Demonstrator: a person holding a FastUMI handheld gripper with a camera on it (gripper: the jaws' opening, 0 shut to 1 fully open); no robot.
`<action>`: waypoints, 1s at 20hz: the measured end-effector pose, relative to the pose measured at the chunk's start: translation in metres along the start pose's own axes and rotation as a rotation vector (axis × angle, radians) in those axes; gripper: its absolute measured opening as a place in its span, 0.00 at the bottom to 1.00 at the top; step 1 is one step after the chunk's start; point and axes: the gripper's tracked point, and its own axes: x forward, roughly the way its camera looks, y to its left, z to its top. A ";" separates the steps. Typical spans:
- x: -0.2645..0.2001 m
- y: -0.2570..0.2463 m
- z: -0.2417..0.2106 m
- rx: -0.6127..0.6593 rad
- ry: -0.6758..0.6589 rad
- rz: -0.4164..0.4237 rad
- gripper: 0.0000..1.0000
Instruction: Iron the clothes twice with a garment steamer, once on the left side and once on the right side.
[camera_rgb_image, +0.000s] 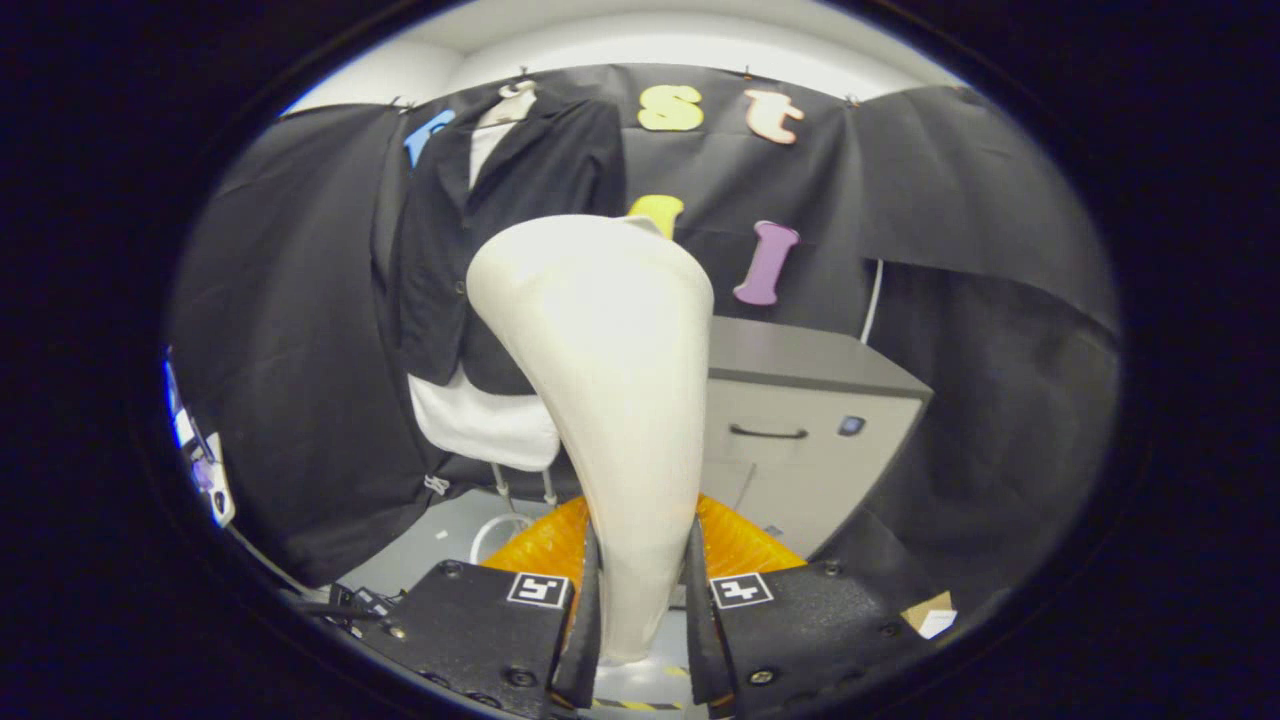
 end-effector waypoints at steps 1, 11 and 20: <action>-0.011 -0.023 -0.012 0.012 0.007 -0.008 0.38; -0.079 -0.114 -0.122 0.133 0.115 -0.005 0.38; -0.082 -0.117 -0.132 0.124 0.113 -0.001 0.38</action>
